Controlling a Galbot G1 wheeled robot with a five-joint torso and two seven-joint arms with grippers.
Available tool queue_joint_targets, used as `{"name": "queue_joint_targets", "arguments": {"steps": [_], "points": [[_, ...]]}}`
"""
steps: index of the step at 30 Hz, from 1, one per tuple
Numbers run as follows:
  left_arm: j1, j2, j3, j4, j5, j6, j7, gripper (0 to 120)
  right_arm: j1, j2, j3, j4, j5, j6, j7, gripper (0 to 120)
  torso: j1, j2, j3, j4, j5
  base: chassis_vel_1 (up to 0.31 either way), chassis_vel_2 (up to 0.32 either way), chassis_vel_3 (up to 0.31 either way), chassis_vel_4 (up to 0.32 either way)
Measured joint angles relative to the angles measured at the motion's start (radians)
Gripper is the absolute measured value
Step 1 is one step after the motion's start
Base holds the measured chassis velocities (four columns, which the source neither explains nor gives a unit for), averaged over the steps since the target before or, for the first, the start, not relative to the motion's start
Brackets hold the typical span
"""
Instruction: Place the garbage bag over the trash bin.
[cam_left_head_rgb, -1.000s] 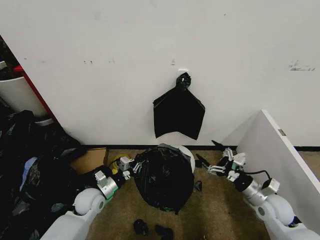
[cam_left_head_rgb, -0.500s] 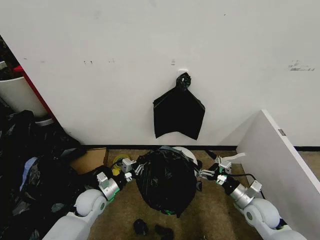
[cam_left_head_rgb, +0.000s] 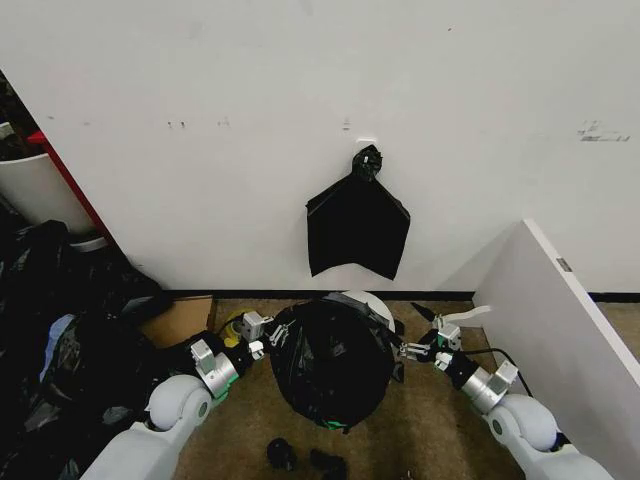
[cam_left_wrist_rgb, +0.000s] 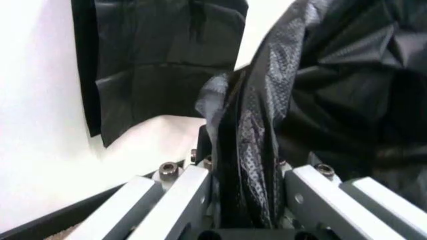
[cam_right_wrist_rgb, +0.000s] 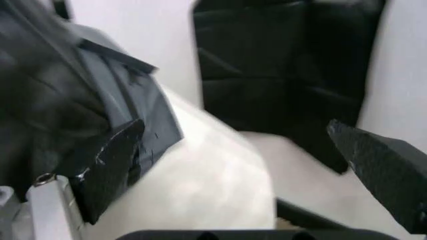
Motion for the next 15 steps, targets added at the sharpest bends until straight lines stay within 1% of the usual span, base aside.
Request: {"name": "queue_joint_targets", "arguments": {"steps": [3,8,10,11,12,13,14,15], "points": [[0.001,-0.01,0.007,0.001,0.018,0.007,-0.014,1,0.011,0.006,-0.005,0.018,0.035,0.016,0.069,100,0.0,0.0,0.0,0.0001,-0.0001,0.0,0.0,0.0,0.0],[0.0,-0.018,0.012,0.004,0.029,0.022,-0.049,1,0.009,0.008,0.013,0.033,0.047,0.037,0.084,100,0.0,0.0,0.0,0.0002,0.0001,0.0,0.0,0.0,0.0],[0.0,-0.023,0.016,0.0,0.031,0.037,-0.083,1,0.003,0.01,0.032,0.049,0.036,0.043,0.114,100,0.0,0.0,0.0,0.0001,-0.0002,0.0,0.0,0.0,0.0],[0.0,-0.028,0.017,-0.009,0.03,0.06,-0.126,1,-0.008,0.013,0.044,0.078,0.007,0.034,0.188,100,0.0,0.0,0.0,0.0,-0.0001,0.0,0.0,0.0,0.0],[0.0,-0.036,0.018,-0.02,0.021,0.086,-0.182,1,-0.026,0.017,0.049,0.126,-0.021,0.002,0.308,100,0.0,0.0,0.0,0.0002,0.0001,0.0,0.0,0.0,0.0],[0.0,-0.036,0.018,-0.02,0.021,0.086,-0.182,1,-0.026,0.017,0.049,0.126,-0.021,0.002,0.308,100,0.0,0.0,0.0,0.0002,0.0001,0.0,0.0,0.0,0.0],[0.0,-0.044,0.02,-0.036,0.0,0.117,-0.252,1,-0.051,0.02,0.048,0.199,-0.029,-0.036,0.42,100,0.0,0.0,0.0,-0.0002,0.0,0.0,0.0,0.0,0.0],[0.0,-0.049,0.021,-0.044,-0.011,0.131,-0.281,1,-0.064,0.021,0.047,0.239,-0.027,-0.051,0.458,100,0.0,0.0,0.0,-0.0001,0.0,0.0,0.0,0.0,0.0]]}}
